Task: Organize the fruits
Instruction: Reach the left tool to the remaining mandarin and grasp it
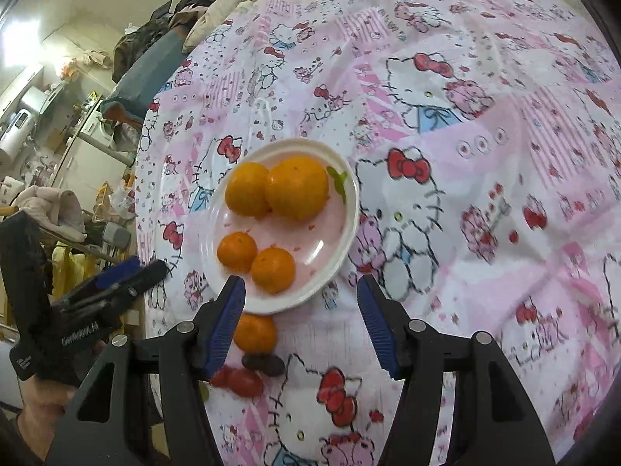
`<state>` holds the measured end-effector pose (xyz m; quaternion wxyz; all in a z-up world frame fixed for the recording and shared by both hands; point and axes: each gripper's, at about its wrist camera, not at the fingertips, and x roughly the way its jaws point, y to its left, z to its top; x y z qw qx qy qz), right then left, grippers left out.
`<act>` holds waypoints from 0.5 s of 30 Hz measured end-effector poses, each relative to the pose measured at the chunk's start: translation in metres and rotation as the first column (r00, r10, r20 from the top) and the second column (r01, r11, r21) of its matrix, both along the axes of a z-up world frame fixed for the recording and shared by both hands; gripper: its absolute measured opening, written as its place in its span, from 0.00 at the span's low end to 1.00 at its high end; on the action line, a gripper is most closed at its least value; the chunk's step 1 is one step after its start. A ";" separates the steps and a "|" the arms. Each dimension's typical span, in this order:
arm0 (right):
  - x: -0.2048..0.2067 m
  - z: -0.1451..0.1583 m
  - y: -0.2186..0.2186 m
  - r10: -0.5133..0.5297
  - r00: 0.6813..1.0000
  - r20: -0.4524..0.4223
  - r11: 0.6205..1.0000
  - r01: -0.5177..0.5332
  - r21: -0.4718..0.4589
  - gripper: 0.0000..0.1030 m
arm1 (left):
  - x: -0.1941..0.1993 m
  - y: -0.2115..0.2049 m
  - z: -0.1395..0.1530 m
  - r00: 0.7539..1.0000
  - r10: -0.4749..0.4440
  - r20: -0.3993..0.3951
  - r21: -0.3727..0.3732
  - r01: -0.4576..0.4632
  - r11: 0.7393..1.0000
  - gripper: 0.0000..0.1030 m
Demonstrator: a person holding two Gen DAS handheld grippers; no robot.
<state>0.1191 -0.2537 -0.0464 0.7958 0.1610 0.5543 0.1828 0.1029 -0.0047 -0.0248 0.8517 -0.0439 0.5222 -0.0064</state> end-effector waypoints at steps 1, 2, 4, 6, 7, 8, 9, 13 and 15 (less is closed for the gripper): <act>-0.004 0.000 -0.002 -0.005 1.000 -0.005 1.000 0.005 0.005 0.61 | -0.003 0.003 0.000 1.000 0.006 -0.001 -0.016 -0.006 1.000 0.78; -0.007 -0.001 -0.004 -0.011 1.000 -0.010 1.000 0.012 0.011 0.61 | -0.006 0.007 0.000 1.000 0.017 -0.010 -0.044 -0.017 0.999 0.78; -0.017 -0.002 -0.007 -0.017 1.000 -0.019 1.000 0.017 0.021 0.61 | -0.012 0.012 -0.001 0.999 0.031 -0.022 -0.075 -0.032 0.997 0.78; -0.023 -0.003 -0.006 -0.012 1.000 -0.021 1.000 0.013 0.020 0.61 | -0.019 0.011 -0.002 0.999 0.033 -0.024 -0.070 -0.035 0.997 0.78; -0.026 -0.003 -0.005 -0.011 1.000 -0.021 1.000 0.011 0.019 0.61 | -0.024 0.010 -0.003 0.999 0.030 -0.029 -0.063 -0.032 0.997 0.78; -0.029 -0.004 -0.004 -0.011 1.000 -0.021 1.000 0.011 0.019 0.61 | -0.026 0.008 -0.004 0.999 0.026 -0.033 -0.061 -0.028 0.998 0.78; -0.031 -0.005 -0.002 -0.010 1.000 -0.022 1.000 0.011 0.022 0.61 | -0.029 0.007 -0.005 0.999 0.022 -0.036 -0.065 -0.024 0.998 0.78; -0.037 -0.008 0.000 -0.015 1.000 -0.023 1.000 0.015 0.016 0.61 | -0.038 0.005 -0.004 1.000 0.013 -0.023 -0.074 -0.014 0.997 0.78; -0.038 -0.007 -0.002 -0.029 0.999 -0.021 1.000 0.029 0.008 0.61 | -0.040 0.006 -0.004 1.000 0.009 -0.013 -0.059 -0.010 0.998 0.78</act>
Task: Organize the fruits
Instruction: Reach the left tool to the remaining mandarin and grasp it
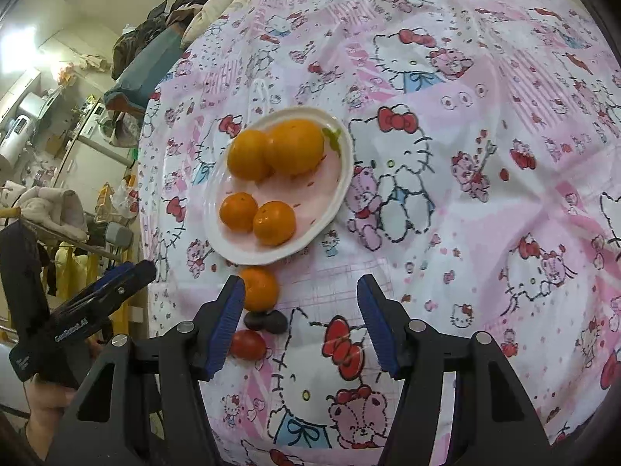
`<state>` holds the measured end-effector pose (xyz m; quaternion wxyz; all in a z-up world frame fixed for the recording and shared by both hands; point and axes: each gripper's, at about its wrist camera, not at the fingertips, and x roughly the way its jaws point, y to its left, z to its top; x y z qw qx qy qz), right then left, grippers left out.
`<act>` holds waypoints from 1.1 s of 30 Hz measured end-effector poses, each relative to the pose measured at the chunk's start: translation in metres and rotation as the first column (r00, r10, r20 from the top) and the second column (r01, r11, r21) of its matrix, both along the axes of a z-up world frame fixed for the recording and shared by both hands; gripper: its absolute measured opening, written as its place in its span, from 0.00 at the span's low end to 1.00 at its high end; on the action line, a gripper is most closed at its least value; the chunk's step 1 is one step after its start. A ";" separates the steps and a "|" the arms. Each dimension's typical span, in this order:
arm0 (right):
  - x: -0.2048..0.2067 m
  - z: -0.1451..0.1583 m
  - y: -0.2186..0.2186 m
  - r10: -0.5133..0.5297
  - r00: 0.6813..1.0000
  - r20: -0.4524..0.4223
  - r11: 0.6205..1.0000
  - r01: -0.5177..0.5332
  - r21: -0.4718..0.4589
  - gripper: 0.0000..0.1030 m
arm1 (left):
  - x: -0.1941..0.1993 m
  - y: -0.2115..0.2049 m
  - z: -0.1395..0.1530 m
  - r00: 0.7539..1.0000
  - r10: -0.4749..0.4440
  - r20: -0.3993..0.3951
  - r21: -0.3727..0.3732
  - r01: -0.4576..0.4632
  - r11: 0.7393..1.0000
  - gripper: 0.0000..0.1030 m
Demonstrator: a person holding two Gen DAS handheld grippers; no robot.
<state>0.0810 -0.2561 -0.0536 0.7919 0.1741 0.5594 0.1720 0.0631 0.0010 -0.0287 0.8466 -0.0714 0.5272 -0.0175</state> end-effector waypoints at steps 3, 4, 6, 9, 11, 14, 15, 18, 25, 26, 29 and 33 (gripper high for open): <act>0.001 -0.001 -0.011 -0.032 0.999 -0.022 0.998 0.034 0.060 0.61 | -0.001 -0.001 -0.003 1.000 -0.014 0.009 0.047 0.014 0.999 0.78; 0.001 -0.002 -0.013 -0.033 0.999 -0.029 0.996 0.036 0.087 0.61 | 0.000 -0.001 -0.005 1.000 -0.018 0.002 0.048 0.017 0.999 0.78; 0.004 -0.004 -0.014 -0.015 0.999 -0.046 0.988 0.022 0.153 0.61 | 0.001 0.000 -0.008 1.000 -0.014 -0.006 0.030 0.014 0.999 0.78; 0.007 -0.006 -0.014 -0.027 0.999 -0.046 0.989 0.033 0.145 0.61 | 0.004 0.005 -0.013 1.000 0.017 -0.026 -0.033 -0.018 0.999 0.78; 0.009 -0.010 -0.013 -0.039 0.997 -0.068 0.985 0.050 0.164 0.61 | 0.006 0.004 -0.019 0.999 0.011 -0.053 -0.073 -0.015 0.997 0.78; 0.011 -0.008 -0.011 -0.032 0.998 -0.055 0.989 0.040 0.144 0.61 | 0.010 -0.006 -0.032 0.995 -0.008 -0.095 -0.067 0.001 0.998 0.78; 0.012 -0.007 -0.013 -0.039 0.998 -0.052 0.988 0.046 0.147 0.61 | 0.012 -0.010 -0.037 0.994 -0.013 -0.113 -0.075 0.005 0.997 0.78; 0.016 -0.010 -0.019 -0.072 0.995 -0.075 0.980 0.084 0.182 0.61 | 0.016 -0.026 -0.052 0.987 -0.045 -0.156 -0.085 0.032 0.996 0.78; 0.014 -0.013 -0.031 -0.082 0.994 -0.078 0.988 0.091 0.129 0.61 | 0.023 -0.065 -0.071 0.963 -0.165 -0.214 -0.031 0.162 0.986 0.78; 0.013 -0.013 -0.034 -0.082 0.994 -0.077 0.988 0.091 0.121 0.61 | 0.024 -0.068 -0.073 0.962 -0.166 -0.219 -0.015 0.167 0.986 0.78; 0.010 -0.014 -0.041 -0.095 0.992 -0.080 0.986 0.105 0.127 0.61 | 0.026 -0.075 -0.079 0.958 -0.161 -0.235 0.005 0.167 0.986 0.77; 0.009 -0.012 -0.046 -0.098 0.992 -0.074 0.986 0.107 0.128 0.61 | 0.029 -0.082 -0.086 0.954 -0.165 -0.249 0.037 0.180 0.983 0.60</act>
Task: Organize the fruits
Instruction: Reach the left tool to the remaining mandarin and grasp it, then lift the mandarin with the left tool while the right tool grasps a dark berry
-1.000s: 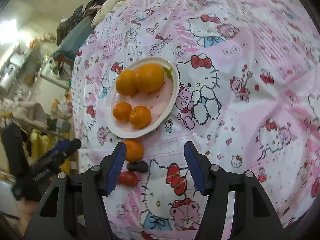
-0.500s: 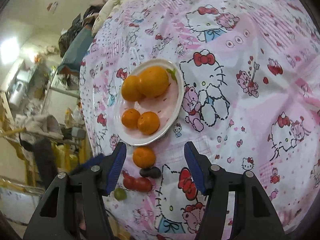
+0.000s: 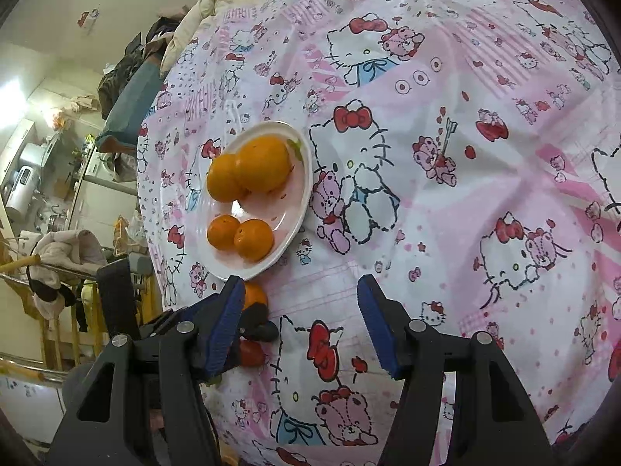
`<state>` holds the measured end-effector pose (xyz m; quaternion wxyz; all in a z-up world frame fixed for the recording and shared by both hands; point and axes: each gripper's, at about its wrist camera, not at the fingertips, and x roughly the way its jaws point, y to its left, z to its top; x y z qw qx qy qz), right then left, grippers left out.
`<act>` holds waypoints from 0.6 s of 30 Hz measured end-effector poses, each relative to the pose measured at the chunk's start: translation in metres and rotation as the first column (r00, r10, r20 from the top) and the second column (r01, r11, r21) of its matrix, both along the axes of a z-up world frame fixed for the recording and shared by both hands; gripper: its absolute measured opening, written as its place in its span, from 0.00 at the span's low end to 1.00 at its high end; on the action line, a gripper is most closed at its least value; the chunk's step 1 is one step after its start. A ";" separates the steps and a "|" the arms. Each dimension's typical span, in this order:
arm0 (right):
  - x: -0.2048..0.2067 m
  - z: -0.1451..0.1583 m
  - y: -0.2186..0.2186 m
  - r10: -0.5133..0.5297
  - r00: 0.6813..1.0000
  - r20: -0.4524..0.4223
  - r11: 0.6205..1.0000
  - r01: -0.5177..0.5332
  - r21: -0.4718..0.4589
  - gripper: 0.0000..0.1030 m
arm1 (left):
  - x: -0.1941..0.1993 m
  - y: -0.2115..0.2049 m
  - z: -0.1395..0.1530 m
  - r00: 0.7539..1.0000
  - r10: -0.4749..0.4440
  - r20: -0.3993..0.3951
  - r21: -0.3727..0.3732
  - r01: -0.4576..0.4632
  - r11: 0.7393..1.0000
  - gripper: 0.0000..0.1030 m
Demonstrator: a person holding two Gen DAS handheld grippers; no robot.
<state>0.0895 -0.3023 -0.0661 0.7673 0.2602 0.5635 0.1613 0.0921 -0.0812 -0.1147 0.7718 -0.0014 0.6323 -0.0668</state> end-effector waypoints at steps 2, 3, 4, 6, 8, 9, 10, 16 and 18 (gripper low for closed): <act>-0.001 0.000 -0.002 -0.002 1.000 0.003 1.000 0.002 0.004 0.61 | 0.000 -0.004 -0.003 1.000 -0.025 0.006 0.030 0.024 0.999 0.57; -0.001 0.000 -0.002 0.001 1.000 0.001 1.000 -0.001 0.005 0.61 | -0.001 -0.006 -0.003 0.999 -0.037 0.013 0.034 0.037 0.999 0.54; -0.001 0.000 -0.003 0.003 1.000 0.001 1.000 -0.003 0.005 0.61 | -0.002 -0.007 -0.003 0.999 -0.044 0.017 0.026 0.044 0.999 0.49; -0.001 0.000 -0.002 0.003 1.000 0.002 1.000 -0.003 0.007 0.61 | -0.004 -0.010 0.000 0.998 -0.060 0.024 0.006 0.060 0.998 0.39; -0.001 0.000 -0.001 0.008 1.000 0.003 1.000 -0.008 0.004 0.61 | -0.007 -0.012 0.003 0.996 -0.069 0.049 0.025 0.068 0.997 0.38; -0.001 0.000 0.000 0.010 1.000 0.004 1.000 -0.010 0.004 0.61 | -0.009 -0.012 0.005 0.996 -0.071 0.051 0.023 0.069 0.997 0.38; -0.002 0.001 0.001 0.012 1.000 0.005 1.000 -0.012 0.003 0.61 | -0.011 -0.010 0.007 0.997 -0.064 0.047 0.002 0.064 0.998 0.38; 0.000 -0.001 0.006 0.019 1.000 0.003 1.000 -0.019 -0.015 0.61 | -0.019 0.007 0.029 0.999 -0.002 0.042 -0.063 0.005 0.998 0.38; 0.001 -0.004 0.007 0.020 1.000 -0.008 1.000 -0.020 -0.020 0.61 | -0.022 0.022 0.041 0.998 0.034 0.053 -0.096 -0.029 0.995 0.38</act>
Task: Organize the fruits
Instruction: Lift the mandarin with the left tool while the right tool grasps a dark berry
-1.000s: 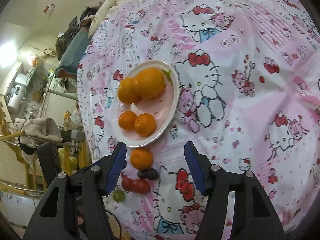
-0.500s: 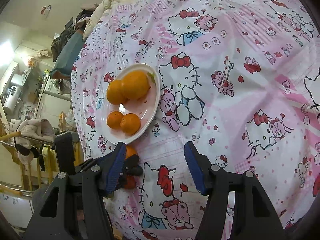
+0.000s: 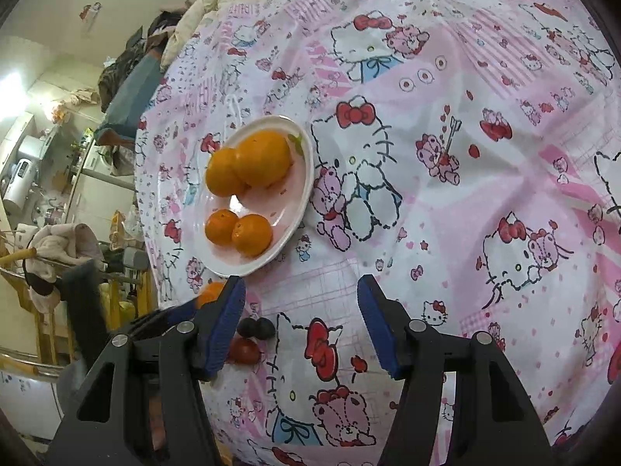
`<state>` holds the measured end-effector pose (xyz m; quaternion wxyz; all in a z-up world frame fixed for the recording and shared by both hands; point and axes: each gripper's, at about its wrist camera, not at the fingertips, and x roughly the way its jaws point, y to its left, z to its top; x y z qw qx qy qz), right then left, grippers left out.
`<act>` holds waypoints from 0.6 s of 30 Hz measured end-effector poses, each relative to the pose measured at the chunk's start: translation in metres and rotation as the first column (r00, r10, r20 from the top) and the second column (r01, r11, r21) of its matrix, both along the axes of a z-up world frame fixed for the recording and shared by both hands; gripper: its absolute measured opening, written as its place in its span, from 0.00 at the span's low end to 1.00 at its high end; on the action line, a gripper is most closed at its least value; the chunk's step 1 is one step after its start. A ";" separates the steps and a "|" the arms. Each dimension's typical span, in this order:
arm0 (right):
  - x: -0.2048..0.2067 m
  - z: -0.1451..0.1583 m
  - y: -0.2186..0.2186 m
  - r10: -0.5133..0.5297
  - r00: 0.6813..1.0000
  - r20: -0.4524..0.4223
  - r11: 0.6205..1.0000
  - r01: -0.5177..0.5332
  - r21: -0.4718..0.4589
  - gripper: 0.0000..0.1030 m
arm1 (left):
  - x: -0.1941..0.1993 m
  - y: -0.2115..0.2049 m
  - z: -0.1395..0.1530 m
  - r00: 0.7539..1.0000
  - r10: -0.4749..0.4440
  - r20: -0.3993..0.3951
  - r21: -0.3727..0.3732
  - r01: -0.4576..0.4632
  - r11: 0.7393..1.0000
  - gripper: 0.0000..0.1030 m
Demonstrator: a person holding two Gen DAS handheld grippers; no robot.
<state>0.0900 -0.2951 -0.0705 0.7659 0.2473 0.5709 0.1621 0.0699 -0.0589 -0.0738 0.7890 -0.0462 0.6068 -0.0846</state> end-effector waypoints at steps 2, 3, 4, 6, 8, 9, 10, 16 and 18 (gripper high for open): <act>0.001 -0.009 0.005 0.003 0.999 -0.038 1.000 -0.003 0.011 0.61 | -0.001 0.017 0.015 0.999 0.046 0.024 -0.014 -0.045 0.999 0.38; 0.001 -0.014 0.007 0.006 0.998 -0.057 1.000 -0.005 0.013 0.60 | -0.002 0.026 0.021 0.997 0.070 0.032 -0.024 -0.069 0.997 0.38; 0.002 -0.020 0.010 0.012 0.996 -0.083 1.000 -0.011 0.016 0.58 | 0.000 0.036 0.027 0.994 0.096 0.043 -0.031 -0.095 0.995 0.38; 0.003 -0.029 0.021 0.047 0.993 -0.111 0.999 -0.045 0.020 0.54 | 0.000 0.049 0.033 0.990 0.129 0.055 -0.035 -0.127 0.991 0.38; 0.003 -0.034 0.034 0.084 0.989 -0.120 0.996 -0.083 0.013 0.53 | 0.003 0.058 0.034 0.986 0.159 0.049 -0.060 -0.156 0.986 0.38; 0.003 -0.036 0.041 0.101 0.987 -0.125 0.995 -0.100 0.013 0.52 | 0.004 0.060 0.036 0.985 0.166 0.049 -0.067 -0.163 0.984 0.38; 0.003 -0.037 0.046 0.114 0.985 -0.130 0.994 -0.113 0.015 0.50 | 0.002 0.064 0.037 0.984 0.170 0.054 -0.066 -0.167 0.984 0.38; 0.000 -0.060 0.074 0.157 0.962 -0.223 0.987 -0.147 0.058 0.39 | -0.004 0.075 0.035 0.982 0.179 0.057 -0.061 -0.176 0.983 0.38; 0.000 -0.066 0.080 0.162 0.957 -0.242 0.987 -0.154 0.053 0.36 | -0.007 0.082 0.036 0.981 0.187 0.052 -0.064 -0.183 0.981 0.38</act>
